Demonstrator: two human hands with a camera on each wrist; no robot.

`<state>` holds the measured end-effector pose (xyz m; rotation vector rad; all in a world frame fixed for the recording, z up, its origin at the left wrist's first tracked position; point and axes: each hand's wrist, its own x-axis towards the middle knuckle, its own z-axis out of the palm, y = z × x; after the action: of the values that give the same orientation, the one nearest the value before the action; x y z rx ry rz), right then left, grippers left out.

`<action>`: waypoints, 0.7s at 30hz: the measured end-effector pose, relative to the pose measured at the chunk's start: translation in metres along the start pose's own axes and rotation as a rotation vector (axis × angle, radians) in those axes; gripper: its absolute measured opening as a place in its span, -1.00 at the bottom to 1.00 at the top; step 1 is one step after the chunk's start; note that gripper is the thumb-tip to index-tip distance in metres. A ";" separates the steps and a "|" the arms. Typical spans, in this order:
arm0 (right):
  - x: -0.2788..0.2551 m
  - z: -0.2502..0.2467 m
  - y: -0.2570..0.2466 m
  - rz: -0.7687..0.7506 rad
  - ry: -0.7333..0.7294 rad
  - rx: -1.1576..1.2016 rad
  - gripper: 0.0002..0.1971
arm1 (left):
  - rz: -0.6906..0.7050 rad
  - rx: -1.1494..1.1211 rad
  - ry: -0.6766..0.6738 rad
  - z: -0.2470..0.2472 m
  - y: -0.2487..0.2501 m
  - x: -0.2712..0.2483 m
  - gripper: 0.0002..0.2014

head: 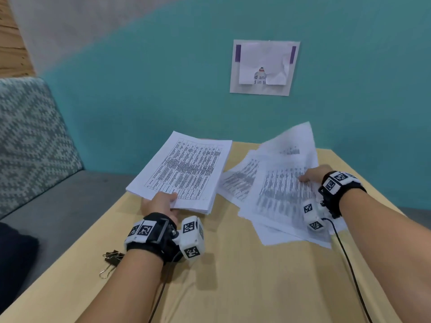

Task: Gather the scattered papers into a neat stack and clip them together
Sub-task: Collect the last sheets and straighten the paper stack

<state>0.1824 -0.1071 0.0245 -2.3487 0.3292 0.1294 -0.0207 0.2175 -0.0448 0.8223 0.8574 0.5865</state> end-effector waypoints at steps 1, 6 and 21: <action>0.000 -0.006 0.001 0.016 0.031 0.102 -0.46 | 0.012 -0.022 0.000 0.000 0.000 0.000 -0.41; -0.006 -0.033 0.006 0.088 0.185 0.621 -0.17 | 0.065 -0.092 -0.001 0.003 0.000 0.001 -0.37; -0.020 0.065 -0.017 0.029 -0.269 0.958 -0.08 | 0.058 0.109 -0.445 0.027 -0.021 -0.034 -0.74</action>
<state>0.1675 -0.0460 -0.0074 -1.3592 0.2191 0.2365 -0.0138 0.1703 -0.0377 1.0321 0.4615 0.3866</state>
